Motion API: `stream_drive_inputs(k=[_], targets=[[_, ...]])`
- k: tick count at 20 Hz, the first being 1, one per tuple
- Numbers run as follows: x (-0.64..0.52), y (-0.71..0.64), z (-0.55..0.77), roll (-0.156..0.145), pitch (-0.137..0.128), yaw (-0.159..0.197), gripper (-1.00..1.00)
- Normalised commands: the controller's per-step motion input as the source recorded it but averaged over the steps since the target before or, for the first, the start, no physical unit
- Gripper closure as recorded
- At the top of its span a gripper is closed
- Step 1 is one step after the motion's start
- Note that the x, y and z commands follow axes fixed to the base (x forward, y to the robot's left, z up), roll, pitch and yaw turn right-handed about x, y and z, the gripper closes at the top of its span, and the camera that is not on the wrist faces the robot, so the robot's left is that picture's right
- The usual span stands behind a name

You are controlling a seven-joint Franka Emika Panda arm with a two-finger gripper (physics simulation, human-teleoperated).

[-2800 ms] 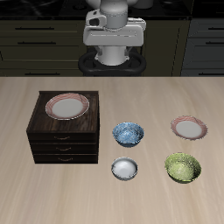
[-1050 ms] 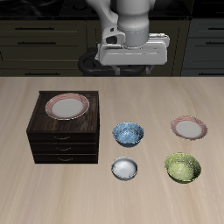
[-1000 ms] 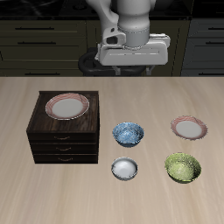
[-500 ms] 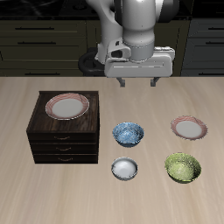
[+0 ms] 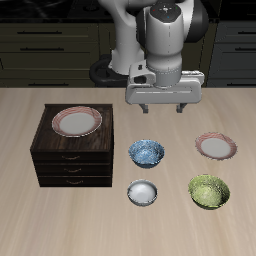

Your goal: Stack the blue bowl on the green bowl

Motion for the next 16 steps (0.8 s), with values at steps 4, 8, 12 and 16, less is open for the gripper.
stream_drive_inputs(k=[4, 8, 12, 16], targets=[[0.06, 0.01, -0.28, -0.006, 0.023, -0.016, -1.0], [0.04, 0.0, -0.24, 0.0, 0.026, -0.004, -1.0], [0.02, 0.06, -0.37, -0.004, 0.033, 0.023, -1.0], [0.02, 0.09, -0.31, 0.008, 0.04, -0.007, -1.0]])
